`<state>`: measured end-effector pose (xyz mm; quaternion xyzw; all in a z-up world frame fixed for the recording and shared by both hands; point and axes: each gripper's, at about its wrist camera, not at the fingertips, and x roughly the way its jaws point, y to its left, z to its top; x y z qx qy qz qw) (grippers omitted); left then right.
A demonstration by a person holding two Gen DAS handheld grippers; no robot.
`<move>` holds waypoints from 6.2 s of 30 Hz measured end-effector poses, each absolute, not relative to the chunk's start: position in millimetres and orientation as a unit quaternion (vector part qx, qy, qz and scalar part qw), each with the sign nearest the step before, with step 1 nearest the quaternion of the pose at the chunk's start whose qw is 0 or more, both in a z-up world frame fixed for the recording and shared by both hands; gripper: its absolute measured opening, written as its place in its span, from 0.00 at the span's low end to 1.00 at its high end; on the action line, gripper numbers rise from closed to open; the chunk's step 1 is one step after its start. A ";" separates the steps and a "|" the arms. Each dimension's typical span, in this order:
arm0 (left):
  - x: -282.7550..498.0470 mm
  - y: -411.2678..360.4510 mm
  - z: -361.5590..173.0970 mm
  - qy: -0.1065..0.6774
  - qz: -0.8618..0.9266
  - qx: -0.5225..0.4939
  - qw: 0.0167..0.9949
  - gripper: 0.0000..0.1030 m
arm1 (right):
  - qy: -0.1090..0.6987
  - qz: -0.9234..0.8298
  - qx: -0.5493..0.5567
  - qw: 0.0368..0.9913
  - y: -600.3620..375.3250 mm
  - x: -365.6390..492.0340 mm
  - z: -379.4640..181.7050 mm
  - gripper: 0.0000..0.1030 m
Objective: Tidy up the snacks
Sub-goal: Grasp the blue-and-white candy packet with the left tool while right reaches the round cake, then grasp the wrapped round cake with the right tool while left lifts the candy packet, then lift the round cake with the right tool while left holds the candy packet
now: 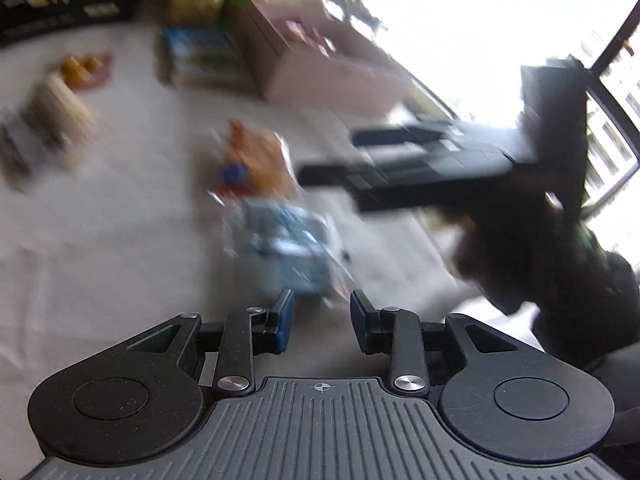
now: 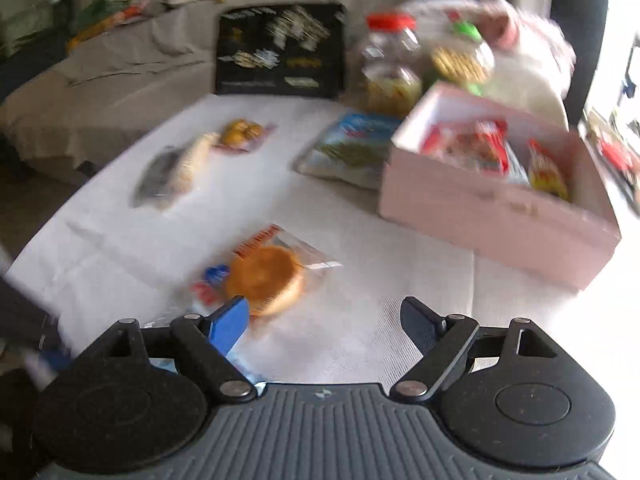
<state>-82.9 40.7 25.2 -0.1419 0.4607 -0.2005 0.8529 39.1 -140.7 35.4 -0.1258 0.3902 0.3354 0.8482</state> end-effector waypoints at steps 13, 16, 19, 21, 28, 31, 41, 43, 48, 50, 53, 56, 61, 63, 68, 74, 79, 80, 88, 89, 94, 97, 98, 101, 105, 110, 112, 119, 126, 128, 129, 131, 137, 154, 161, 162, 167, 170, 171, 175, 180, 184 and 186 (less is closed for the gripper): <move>-51.1 72.3 13.3 0.412 -0.086 -0.173 0.890 0.34 | 0.426 0.292 -0.074 0.853 -130.3 59.7 35.3 0.81; -53.1 76.2 13.3 0.401 -0.067 -0.165 0.899 0.35 | 0.446 0.288 -0.049 0.846 -116.4 71.9 32.6 0.81; -57.3 81.9 13.5 0.399 -0.062 -0.169 0.899 0.33 | 0.468 0.285 -0.017 0.837 -102.9 86.9 24.4 0.81; -59.7 87.1 14.4 0.397 -0.059 -0.173 0.900 0.33 | 0.470 0.285 -0.008 0.836 -94.2 90.1 21.2 0.81; -61.3 98.5 12.3 0.391 -0.054 -0.195 0.898 0.32 | 0.449 0.293 -0.052 0.843 -85.0 80.9 20.9 0.71; -62.5 97.4 12.0 0.391 -0.055 -0.193 0.898 0.32 | 0.444 0.278 -0.062 0.850 -97.0 80.3 21.8 0.71; -53.0 95.5 10.2 0.389 -0.054 -0.194 0.899 0.32 | 0.386 0.226 -0.119 0.887 -136.4 69.3 19.6 0.74; -47.2 92.5 10.5 0.389 -0.056 -0.191 0.900 0.32 | 0.394 0.232 -0.108 0.883 -142.2 69.8 16.4 0.77; -24.3 82.7 8.9 0.385 -0.069 -0.178 0.903 0.32 | 0.369 0.230 -0.125 0.892 -139.6 56.5 7.2 0.84; -16.0 80.4 7.4 0.382 -0.073 -0.175 0.904 0.32 | 0.362 0.222 -0.120 0.897 -140.2 54.1 5.0 0.89; -12.8 86.2 10.2 0.376 -0.072 -0.183 0.906 0.32 | 0.362 0.222 -0.102 0.899 -145.5 57.9 2.4 0.93; -19.7 100.4 20.0 0.355 -0.051 -0.196 0.913 0.32 | 0.359 0.222 -0.098 0.901 -146.1 58.5 1.3 0.94; -30.5 119.3 30.2 0.343 -0.004 -0.208 0.916 0.32 | 0.355 0.220 -0.095 0.904 -147.0 57.7 0.8 0.94; -32.9 116.6 30.0 0.356 -0.007 -0.210 0.911 0.32 | 0.354 0.219 -0.089 0.905 -149.7 57.9 1.3 0.94; -42.5 70.4 38.1 0.384 -0.087 -0.157 0.906 0.32 | 0.356 0.217 -0.047 0.908 -162.9 63.4 3.4 0.94; -47.3 -8.8 35.1 0.403 -0.172 0.015 0.899 0.34 | 0.357 0.224 0.026 0.907 -185.7 70.2 3.3 0.94; -55.5 -28.0 26.5 0.402 -0.158 0.105 0.896 0.32 | 0.356 0.227 0.042 0.905 -189.8 70.9 3.1 0.94; -57.9 -26.6 25.9 0.400 -0.153 0.108 0.897 0.32 | 0.356 0.227 0.041 0.906 -189.3 70.9 3.1 0.94; -40.5 6.5 25.2 0.412 -0.060 0.081 0.905 0.45 | 0.356 0.226 0.041 0.906 -189.9 70.3 3.2 0.94; -36.6 9.0 25.6 0.414 -0.057 0.073 0.906 0.45 | 0.356 0.227 0.041 0.906 -190.0 70.4 3.2 0.94; -19.0 14.8 27.5 0.420 -0.065 0.031 0.905 0.41 | 0.355 0.228 0.046 0.905 -191.2 70.4 3.3 0.94; -12.5 13.8 25.0 0.424 -0.071 0.012 0.903 0.41 | 0.355 0.230 0.051 0.905 -193.1 70.6 3.3 0.94; -11.3 13.2 24.6 0.424 -0.073 0.009 0.903 0.41 | 0.354 0.230 0.053 0.905 -193.5 70.5 3.3 0.94; -9.0 13.9 25.2 0.424 -0.083 -0.009 0.902 0.41 | 0.354 0.231 0.057 0.904 -195.0 70.7 3.2 0.94; -7.6 15.4 29.0 0.416 -0.092 -0.042 0.904 0.42 | 0.354 0.231 0.061 0.904 -195.3 70.8 2.9 0.94; 8.3 10.2 24.2 0.420 -0.089 -0.065 0.901 0.43 | 0.354 0.234 0.069 0.903 -198.1 71.3 2.9 0.94; 15.3 5.8 24.5 0.415 -0.088 -0.065 0.903 0.43 | 0.354 0.235 0.073 0.902 -199.3 71.2 2.6 0.94; 36.5 -14.8 18.2 0.398 -0.087 -0.013 0.913 0.53 | 0.360 0.217 0.066 0.905 -201.6 71.4 4.5 0.94; 37.2 -0.2 16.4 0.393 -0.091 -0.031 0.915 0.56 | 0.364 0.136 0.026 0.921 -232.4 75.7 5.9 0.94; 39.1 0.7 18.4 0.395 -0.095 -0.045 0.913 0.51 | 0.357 0.116 0.021 0.926 -238.6 73.1 6.2 0.94; 40.5 -0.4 19.6 0.395 -0.100 -0.051 0.912 0.51 | 0.355 0.112 0.020 0.928 -240.9 71.6 5.2 0.94; 44.6 -6.9 22.0 0.396 -0.103 -0.050 0.911 0.52 | 0.351 0.115 0.026 0.929 -244.3 69.5 3.3 0.94; 61.6 -32.0 18.0 0.390 -0.102 -0.011 0.915 0.58 | 0.349 0.120 0.039 0.929 -248.5 70.2 1.2 0.95; 61.9 -23.6 11.5 0.365 -0.145 -0.014 0.919 0.60 | 0.343 0.138 0.096 0.924 -265.2 70.6 1.2 0.96; 49.2 -26.4 15.6 0.344 -0.122 0.084 0.927 0.63 | 0.347 0.101 0.037 0.932 -256.3 65.9 3.2 0.96; 49.8 -23.1 16.7 0.349 -0.124 0.076 0.926 0.58 | 0.349 0.100 0.040 0.931 -260.0 65.5 2.7 0.96; 45.2 -25.2 24.8 0.351 -0.175 0.040 0.919 0.57 | 0.350 0.088 0.053 0.931 -278.5 57.7 4.7 0.96; 45.7 -43.6 18.7 0.357 -0.182 0.083 0.913 0.57 | 0.344 0.097 0.056 0.932 -285.6 47.4 10.9 0.96; 45.7 -49.0 15.1 0.358 -0.179 0.096 0.911 0.62 | 0.339 0.100 0.052 0.934 -286.6 43.2 13.8 0.96; 45.1 -58.2 11.6 0.351 -0.187 0.111 0.911 0.71 | 0.325 0.102 0.035 0.940 -287.5 31.9 23.2 0.96; 55.4 -37.9 8.2 0.356 -0.144 0.071 0.921 0.70 | 0.347 0.157 -0.021 0.924 -276.3 15.7 22.4 0.96; 69.0 -26.2 -1.2 0.373 -0.153 0.026 0.915 0.74 | 0.373 0.195 -0.078 0.904 -254.1 4.1 5.7 0.96; 71.8 -27.6 -1.0 0.374 -0.154 0.028 0.914 0.74 | 0.358 0.183 -0.082 0.912 -249.2 -0.4 0.0 0.97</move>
